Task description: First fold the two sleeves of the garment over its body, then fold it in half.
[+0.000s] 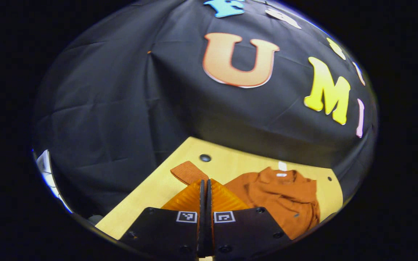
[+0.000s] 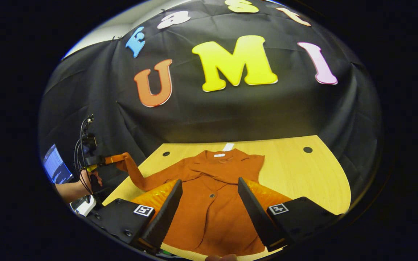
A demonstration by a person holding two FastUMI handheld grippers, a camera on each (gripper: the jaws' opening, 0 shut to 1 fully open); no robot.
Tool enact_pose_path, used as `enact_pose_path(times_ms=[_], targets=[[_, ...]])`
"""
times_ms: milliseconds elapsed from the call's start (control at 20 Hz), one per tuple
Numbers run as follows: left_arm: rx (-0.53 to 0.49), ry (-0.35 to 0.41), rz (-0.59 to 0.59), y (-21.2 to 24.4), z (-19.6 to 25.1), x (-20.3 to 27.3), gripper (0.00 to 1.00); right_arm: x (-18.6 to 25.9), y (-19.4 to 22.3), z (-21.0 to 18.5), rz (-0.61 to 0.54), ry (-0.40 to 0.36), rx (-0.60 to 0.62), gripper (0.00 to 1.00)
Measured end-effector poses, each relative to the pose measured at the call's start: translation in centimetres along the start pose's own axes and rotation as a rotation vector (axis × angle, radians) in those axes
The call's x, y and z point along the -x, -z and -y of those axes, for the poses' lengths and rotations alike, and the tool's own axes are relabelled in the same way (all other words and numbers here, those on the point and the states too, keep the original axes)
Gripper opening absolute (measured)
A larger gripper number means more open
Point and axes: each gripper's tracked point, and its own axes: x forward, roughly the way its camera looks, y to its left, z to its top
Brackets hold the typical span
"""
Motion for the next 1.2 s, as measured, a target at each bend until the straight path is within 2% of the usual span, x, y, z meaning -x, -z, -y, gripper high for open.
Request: enact_pose_path(times_ms=[200,350,500,650,700,750,900,950,1000,1100,1200], targets=[[-0.072,0.128,0.024,-3.1,9.8,-1.9,0.03,1.2,-0.7,4.7,0.05,0.056,-0.069,0.98],[-0.13,0.24,0.026,-3.6,17.9,-2.8,0.03,3.0,-0.9,8.0,0.087,0.095,-0.106,0.98],[-0.206,0.355,-0.002,-1.8,26.8,-3.5,0.03,5.0,-0.5,11.5,0.102,0.152,-0.14,0.98],[-0.285,0.468,-0.061,2.1,35.3,-4.6,0.03,7.0,0.0,14.3,0.105,0.222,-0.16,0.98],[-0.311,0.493,-0.086,3.9,37.4,-5.3,0.02,7.7,0.1,15.3,0.106,0.249,-0.161,0.94],[-0.342,0.506,-0.111,5.8,39.0,-6.1,0.03,8.6,0.3,16.2,0.108,0.275,-0.16,0.98],[-0.449,0.491,-0.198,12.1,40.7,-8.8,0.03,11.0,1.0,18.4,0.099,0.338,-0.149,0.98],[-0.472,0.475,-0.231,14.0,40.5,-9.6,0.03,11.7,1.4,19.0,0.092,0.361,-0.151,0.94],[-0.494,0.448,-0.25,15.4,40.0,-10.2,0.03,12.4,1.8,19.8,0.086,0.387,-0.154,0.98],[-0.523,0.399,-0.268,17.5,39.0,-11.0,0.03,13.1,2.7,20.7,0.068,0.424,-0.172,0.98],[-0.53,0.382,-0.297,19.0,38.5,-11.0,0.04,13.2,3.3,21.1,0.054,0.437,-0.176,0.98]])
